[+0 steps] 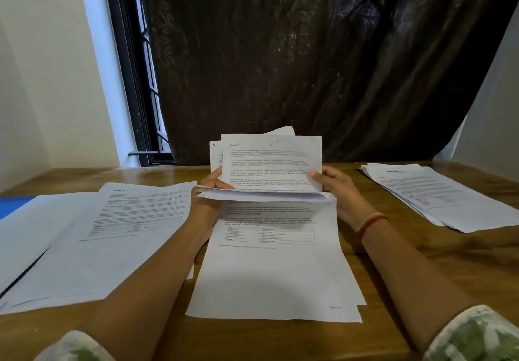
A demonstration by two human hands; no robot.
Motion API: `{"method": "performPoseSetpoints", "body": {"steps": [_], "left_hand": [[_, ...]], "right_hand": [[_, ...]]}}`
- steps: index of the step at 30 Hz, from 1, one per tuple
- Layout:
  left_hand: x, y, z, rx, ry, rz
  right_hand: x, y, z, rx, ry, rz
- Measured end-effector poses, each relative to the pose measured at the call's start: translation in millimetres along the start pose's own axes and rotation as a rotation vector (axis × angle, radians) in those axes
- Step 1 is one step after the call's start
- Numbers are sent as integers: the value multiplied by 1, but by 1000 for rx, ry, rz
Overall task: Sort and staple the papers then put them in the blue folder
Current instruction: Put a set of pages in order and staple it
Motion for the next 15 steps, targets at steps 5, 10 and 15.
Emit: {"method": "performPoseSetpoints", "body": {"steps": [5,10,15], "left_hand": [[2,9,-10,-111,26,-96],[12,10,-12,-68,45,-76],[-1,6,-14,-51,-46,-169]], "right_hand": [[-2,-11,-5,226,-28,215],[-3,-14,-7,264,-38,328],[-3,-7,-2,141,-37,346]]}}
Point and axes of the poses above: each hand's wrist, its own z-axis towards the middle knuckle, its own y-axis out of the back of the hand, x = y × z, the point moved 8 cm from there along z, towards the middle knuckle, and after that the axes turned 11 degrees about x, right-handed, at the moved point
